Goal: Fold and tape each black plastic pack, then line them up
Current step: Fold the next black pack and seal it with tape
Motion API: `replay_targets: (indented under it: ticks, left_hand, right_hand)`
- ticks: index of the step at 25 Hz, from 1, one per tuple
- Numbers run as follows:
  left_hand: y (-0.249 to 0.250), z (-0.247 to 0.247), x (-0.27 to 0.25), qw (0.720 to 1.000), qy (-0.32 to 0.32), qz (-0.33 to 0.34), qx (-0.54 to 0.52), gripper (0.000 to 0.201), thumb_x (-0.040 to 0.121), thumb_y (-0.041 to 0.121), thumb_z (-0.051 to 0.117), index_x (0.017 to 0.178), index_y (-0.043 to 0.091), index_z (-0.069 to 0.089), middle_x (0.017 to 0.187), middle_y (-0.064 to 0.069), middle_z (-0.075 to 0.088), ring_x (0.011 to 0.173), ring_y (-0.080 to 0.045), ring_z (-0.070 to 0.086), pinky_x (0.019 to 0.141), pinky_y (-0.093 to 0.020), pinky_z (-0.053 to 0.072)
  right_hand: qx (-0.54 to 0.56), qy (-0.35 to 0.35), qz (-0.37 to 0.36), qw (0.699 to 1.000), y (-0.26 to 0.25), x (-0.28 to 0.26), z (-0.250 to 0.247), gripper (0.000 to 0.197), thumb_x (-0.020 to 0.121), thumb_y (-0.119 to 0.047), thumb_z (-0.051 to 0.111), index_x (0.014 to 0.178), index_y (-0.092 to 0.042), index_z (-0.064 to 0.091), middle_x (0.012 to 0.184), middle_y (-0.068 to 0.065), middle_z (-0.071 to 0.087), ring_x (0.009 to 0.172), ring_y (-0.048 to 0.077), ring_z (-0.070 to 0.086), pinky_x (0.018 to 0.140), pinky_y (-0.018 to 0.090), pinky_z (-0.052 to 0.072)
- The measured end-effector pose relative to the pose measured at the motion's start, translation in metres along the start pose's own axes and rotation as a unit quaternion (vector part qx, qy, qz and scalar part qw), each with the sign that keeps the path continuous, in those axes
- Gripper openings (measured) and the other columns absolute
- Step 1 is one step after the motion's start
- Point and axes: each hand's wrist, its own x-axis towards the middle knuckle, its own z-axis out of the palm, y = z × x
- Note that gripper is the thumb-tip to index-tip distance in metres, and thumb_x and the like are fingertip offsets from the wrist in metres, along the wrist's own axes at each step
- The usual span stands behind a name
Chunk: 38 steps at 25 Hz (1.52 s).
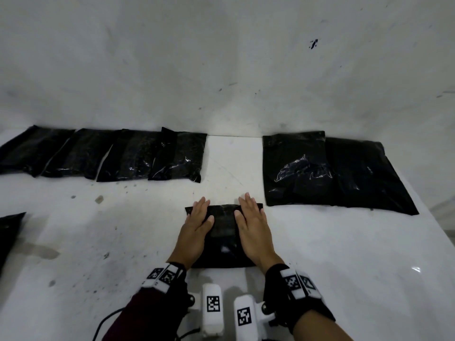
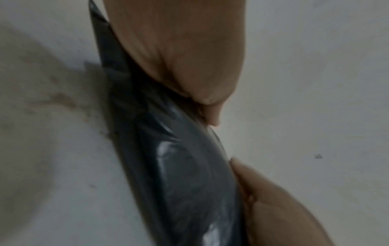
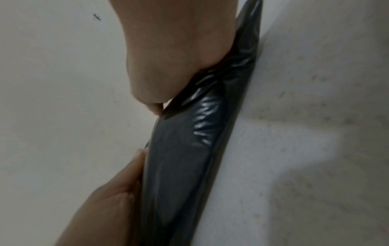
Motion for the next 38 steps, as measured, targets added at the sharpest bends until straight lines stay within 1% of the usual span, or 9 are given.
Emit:
replay_targets:
  ticks: [4, 9, 12, 14, 17, 23, 27, 33, 38]
  left_hand:
    - [-0.007, 0.001, 0.001, 0.997, -0.028, 0.031, 0.065, 0.057, 0.096, 0.026, 0.047, 0.146, 0.019, 0.019, 0.143, 0.020, 0.006, 0.137, 0.002, -0.004, 0.117, -0.029, -0.001]
    - [-0.010, -0.003, -0.001, 0.997, 0.018, 0.031, -0.062, 0.048, 0.096, 0.007, 0.045, 0.142, 0.016, 0.033, 0.145, 0.013, 0.024, 0.142, -0.008, 0.012, 0.114, -0.022, 0.010]
    - [-0.004, 0.002, -0.003, 0.991, 0.113, 0.034, -0.059, 0.039, 0.097, 0.001, 0.040, 0.135, 0.009, 0.045, 0.140, 0.012, 0.029, 0.143, -0.014, 0.015, 0.114, -0.023, 0.010]
    - [-0.002, 0.005, -0.008, 0.985, 0.134, 0.080, 0.072, 0.040, 0.101, 0.020, 0.028, 0.139, 0.011, 0.037, 0.144, 0.013, 0.018, 0.143, -0.010, -0.001, 0.113, -0.023, -0.002]
    - [-0.011, 0.013, -0.021, 0.961, 0.007, 0.143, 0.238, 0.066, 0.087, 0.057, -0.002, 0.143, 0.024, 0.003, 0.148, 0.016, -0.008, 0.136, 0.003, -0.021, 0.114, -0.024, -0.008]
    - [-0.017, 0.019, -0.023, 0.951, 0.008, 0.107, 0.289, 0.067, 0.081, 0.052, -0.006, 0.143, 0.026, -0.007, 0.150, 0.012, -0.020, 0.138, -0.003, -0.024, 0.114, -0.026, -0.009]
    - [-0.017, 0.016, -0.024, 0.962, 0.030, 0.009, 0.270, 0.098, 0.069, 0.068, -0.004, 0.148, 0.010, -0.008, 0.155, -0.004, -0.017, 0.142, -0.013, -0.016, 0.112, -0.025, -0.010]
    - [-0.007, 0.005, -0.028, 0.921, 0.026, -0.051, 0.386, 0.112, 0.056, 0.072, -0.015, 0.149, 0.011, -0.003, 0.158, -0.003, -0.008, 0.143, -0.021, -0.015, 0.113, -0.044, -0.011]
    - [-0.024, -0.005, -0.025, 0.885, -0.065, -0.014, 0.460, 0.111, 0.057, 0.068, -0.030, 0.150, 0.016, 0.002, 0.156, -0.011, -0.012, 0.142, -0.029, -0.019, 0.111, -0.053, -0.009]
  right_hand:
    - [0.062, -0.018, -0.032, 0.997, 0.017, -0.006, -0.011, 0.064, 0.095, -0.035, 0.050, 0.149, -0.025, 0.017, 0.147, -0.024, 0.000, 0.138, -0.006, -0.004, 0.117, 0.022, 0.001]
    - [-0.005, -0.001, -0.029, 1.000, 0.025, -0.008, -0.012, 0.055, 0.100, -0.012, 0.038, 0.150, -0.018, 0.015, 0.156, -0.010, 0.004, 0.145, 0.007, -0.001, 0.107, 0.008, 0.001]
    - [-0.113, -0.003, -0.002, 0.994, 0.013, -0.006, -0.015, 0.054, 0.100, -0.017, 0.025, 0.150, -0.016, 0.006, 0.159, -0.002, -0.004, 0.146, 0.014, -0.007, 0.115, 0.027, -0.006]
    - [-0.169, 0.018, -0.041, 0.985, -0.001, -0.011, -0.013, 0.060, 0.095, -0.038, 0.002, 0.150, -0.016, 0.004, 0.156, -0.004, -0.010, 0.144, 0.012, -0.013, 0.114, 0.032, -0.013]
    - [-0.161, -0.043, -0.117, 0.979, -0.012, -0.023, 0.007, 0.077, 0.082, -0.054, -0.018, 0.150, -0.021, -0.001, 0.149, -0.015, -0.019, 0.138, 0.000, -0.021, 0.117, 0.028, -0.011]
    - [-0.136, -0.022, -0.105, 0.985, -0.003, -0.022, 0.014, 0.071, 0.088, -0.055, -0.002, 0.150, -0.021, -0.003, 0.153, -0.014, -0.017, 0.140, -0.003, -0.017, 0.116, 0.022, -0.011]
    - [-0.146, 0.011, -0.044, 0.988, -0.004, -0.024, 0.018, 0.085, 0.079, -0.060, -0.001, 0.149, -0.013, -0.010, 0.155, -0.002, -0.020, 0.143, 0.008, -0.018, 0.115, 0.025, -0.013]
    - [-0.103, 0.002, 0.092, 0.990, -0.004, -0.026, 0.006, 0.109, 0.077, -0.081, 0.028, 0.148, -0.009, -0.014, 0.154, 0.002, -0.025, 0.144, 0.015, -0.018, 0.115, 0.034, -0.010]
    - [-0.098, -0.026, 0.090, 0.991, 0.002, -0.027, -0.003, 0.078, 0.095, -0.058, 0.021, 0.150, -0.010, -0.007, 0.156, 0.003, -0.021, 0.144, 0.014, -0.017, 0.116, 0.037, -0.009]
